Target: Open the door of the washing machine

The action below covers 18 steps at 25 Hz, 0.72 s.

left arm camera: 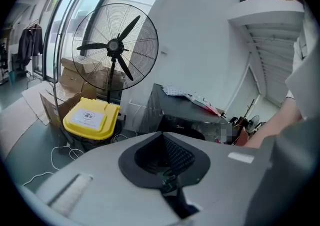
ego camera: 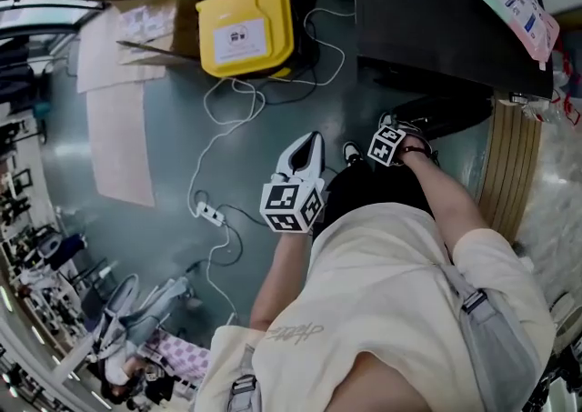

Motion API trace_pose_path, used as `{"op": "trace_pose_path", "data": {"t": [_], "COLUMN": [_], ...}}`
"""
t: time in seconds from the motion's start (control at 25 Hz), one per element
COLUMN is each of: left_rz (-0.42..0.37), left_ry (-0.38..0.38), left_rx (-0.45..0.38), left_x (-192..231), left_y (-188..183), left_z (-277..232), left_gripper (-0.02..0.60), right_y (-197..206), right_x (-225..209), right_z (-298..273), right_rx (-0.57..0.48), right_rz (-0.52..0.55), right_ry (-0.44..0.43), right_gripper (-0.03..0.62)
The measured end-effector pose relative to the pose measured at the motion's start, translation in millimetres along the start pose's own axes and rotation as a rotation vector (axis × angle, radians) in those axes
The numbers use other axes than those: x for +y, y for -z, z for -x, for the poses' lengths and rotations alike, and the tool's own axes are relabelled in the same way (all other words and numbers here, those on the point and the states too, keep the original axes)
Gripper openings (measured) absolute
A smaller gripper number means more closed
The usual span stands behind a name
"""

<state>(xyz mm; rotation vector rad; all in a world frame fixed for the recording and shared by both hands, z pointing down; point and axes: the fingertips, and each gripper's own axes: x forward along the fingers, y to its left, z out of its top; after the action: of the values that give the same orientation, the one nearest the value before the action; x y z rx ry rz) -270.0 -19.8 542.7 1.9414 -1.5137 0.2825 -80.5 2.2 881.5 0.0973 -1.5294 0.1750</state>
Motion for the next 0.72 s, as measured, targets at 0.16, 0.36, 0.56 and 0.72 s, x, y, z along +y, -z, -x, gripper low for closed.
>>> {"op": "trace_pose_path", "data": {"t": [0.16, 0.36, 0.56, 0.72], "left_rz": [-0.03, -0.07, -0.111, -0.145], "left_ry": [0.063, 0.142, 0.224, 0.283], "left_rx": [0.013, 0.051, 0.07, 0.086], "left_x": [1.1, -1.8, -19.7, -39.4], "left_y": [3.4, 12.2, 14.1, 16.4], "left_z": [2.9, -1.4, -8.5, -14.5], "left_gripper": [0.018, 0.017, 0.017, 0.018], "right_y": [15.0, 38.5, 66.9, 90.7], "right_x": [12.2, 24.5, 29.1, 36.9], "right_z": [-3.2, -4.0, -2.1, 5.6], "right_rx": [0.01, 0.015, 0.0, -0.034], "right_rz": [-0.079, -0.212, -0.328, -0.47], "right_ry": [0.017, 0.039, 0.065, 0.06], "right_gripper": [0.132, 0.127, 0.116, 0.112]}}
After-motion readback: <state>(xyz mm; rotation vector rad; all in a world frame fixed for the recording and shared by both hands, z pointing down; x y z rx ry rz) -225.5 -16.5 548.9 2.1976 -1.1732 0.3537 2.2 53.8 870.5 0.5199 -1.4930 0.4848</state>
